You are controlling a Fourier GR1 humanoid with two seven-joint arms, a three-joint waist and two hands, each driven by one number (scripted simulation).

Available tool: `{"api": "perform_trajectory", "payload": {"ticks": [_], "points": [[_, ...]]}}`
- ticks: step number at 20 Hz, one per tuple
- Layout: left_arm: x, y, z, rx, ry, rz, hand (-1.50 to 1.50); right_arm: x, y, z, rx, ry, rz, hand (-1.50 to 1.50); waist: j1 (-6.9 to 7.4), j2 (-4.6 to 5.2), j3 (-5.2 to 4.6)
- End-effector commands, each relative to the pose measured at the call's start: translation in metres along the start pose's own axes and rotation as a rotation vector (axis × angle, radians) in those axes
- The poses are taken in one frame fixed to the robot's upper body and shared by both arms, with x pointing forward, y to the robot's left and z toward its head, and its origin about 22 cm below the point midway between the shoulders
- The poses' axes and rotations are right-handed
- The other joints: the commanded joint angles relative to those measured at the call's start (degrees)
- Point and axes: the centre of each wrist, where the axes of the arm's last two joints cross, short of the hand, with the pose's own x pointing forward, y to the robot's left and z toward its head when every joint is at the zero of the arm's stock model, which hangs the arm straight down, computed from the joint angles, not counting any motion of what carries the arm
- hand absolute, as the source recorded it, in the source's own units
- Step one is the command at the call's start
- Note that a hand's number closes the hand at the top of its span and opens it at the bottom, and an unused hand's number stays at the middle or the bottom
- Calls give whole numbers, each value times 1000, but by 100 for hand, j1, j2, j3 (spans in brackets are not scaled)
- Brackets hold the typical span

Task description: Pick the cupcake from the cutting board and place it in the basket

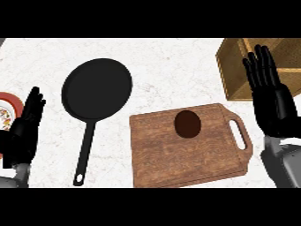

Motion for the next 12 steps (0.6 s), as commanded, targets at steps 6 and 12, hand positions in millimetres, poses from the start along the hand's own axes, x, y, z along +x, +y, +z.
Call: {"api": "perform_trajectory", "payload": {"ticks": [6,12], "points": [[42,-36,9,-75,-158,191,0,23,0,36,55,81,126,150,102,-124,82],[25,-49,8,-116,-89,222,0,-15,134,81,229,-13,288,-150,172,-100,70]]}}
